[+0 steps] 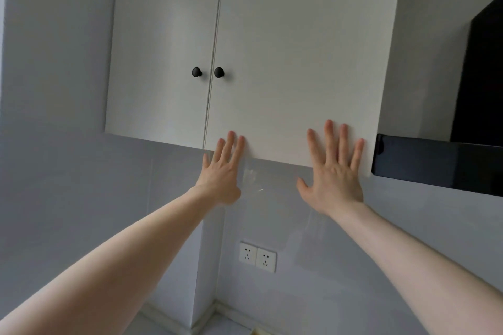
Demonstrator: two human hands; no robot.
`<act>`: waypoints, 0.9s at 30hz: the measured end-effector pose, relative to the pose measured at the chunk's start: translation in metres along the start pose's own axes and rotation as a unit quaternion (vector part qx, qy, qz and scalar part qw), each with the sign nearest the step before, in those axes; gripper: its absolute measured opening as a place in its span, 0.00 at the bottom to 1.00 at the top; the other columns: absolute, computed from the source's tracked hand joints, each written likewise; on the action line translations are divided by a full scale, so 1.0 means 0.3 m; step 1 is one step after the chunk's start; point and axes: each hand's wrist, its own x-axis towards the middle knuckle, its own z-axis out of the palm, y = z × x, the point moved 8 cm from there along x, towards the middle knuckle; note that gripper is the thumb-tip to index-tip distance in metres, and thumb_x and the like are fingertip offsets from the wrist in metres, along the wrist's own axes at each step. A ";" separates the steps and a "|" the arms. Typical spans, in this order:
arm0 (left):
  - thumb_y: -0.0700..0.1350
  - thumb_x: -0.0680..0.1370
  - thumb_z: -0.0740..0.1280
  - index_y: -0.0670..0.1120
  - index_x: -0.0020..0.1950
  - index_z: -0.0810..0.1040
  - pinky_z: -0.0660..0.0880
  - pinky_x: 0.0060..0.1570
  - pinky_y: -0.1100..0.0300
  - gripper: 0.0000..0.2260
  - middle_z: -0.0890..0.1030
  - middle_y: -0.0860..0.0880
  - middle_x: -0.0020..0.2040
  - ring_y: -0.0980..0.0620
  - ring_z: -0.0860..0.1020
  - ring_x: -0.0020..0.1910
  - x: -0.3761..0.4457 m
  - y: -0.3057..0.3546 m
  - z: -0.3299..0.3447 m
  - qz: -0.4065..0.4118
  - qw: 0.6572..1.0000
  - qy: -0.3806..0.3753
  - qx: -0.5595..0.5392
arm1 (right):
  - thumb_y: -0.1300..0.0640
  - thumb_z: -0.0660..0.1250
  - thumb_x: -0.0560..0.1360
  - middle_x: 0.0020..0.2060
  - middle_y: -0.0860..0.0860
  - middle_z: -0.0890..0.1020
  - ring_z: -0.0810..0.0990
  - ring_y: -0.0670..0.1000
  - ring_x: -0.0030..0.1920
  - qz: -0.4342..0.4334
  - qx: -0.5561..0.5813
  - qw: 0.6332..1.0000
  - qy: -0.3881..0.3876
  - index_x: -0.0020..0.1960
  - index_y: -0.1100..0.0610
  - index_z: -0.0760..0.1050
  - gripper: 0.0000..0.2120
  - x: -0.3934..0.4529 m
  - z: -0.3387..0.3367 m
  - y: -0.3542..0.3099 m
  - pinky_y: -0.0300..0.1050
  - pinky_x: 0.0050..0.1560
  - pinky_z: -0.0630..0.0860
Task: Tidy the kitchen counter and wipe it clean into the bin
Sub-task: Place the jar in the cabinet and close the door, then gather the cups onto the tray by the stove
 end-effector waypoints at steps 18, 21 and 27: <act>0.45 0.77 0.68 0.63 0.80 0.56 0.46 0.81 0.50 0.36 0.43 0.62 0.82 0.57 0.38 0.81 -1.482 -0.010 0.097 -0.112 0.988 -0.100 -0.039 | 0.48 0.71 0.77 0.74 0.30 0.64 0.62 0.33 0.73 -0.033 0.600 0.706 -0.375 0.72 0.38 0.69 0.25 -1.023 -0.138 -0.351 0.41 0.73 0.62; 0.45 0.75 0.71 0.63 0.77 0.64 0.59 0.79 0.48 0.33 0.52 0.65 0.81 0.57 0.49 0.82 -1.807 -0.034 0.078 -0.218 0.968 -0.097 -0.077 | 0.47 0.70 0.77 0.72 0.28 0.65 0.64 0.33 0.72 -0.007 0.639 0.640 -0.425 0.71 0.35 0.69 0.24 -1.264 -0.183 -0.414 0.45 0.75 0.64; 0.44 0.76 0.72 0.69 0.70 0.67 0.58 0.72 0.62 0.30 0.56 0.72 0.76 0.64 0.56 0.78 -2.303 0.048 -0.023 -0.396 0.908 -0.099 -0.099 | 0.44 0.70 0.77 0.70 0.26 0.65 0.65 0.35 0.72 -0.043 0.656 0.539 -0.527 0.70 0.31 0.65 0.25 -1.677 -0.368 -0.603 0.45 0.73 0.69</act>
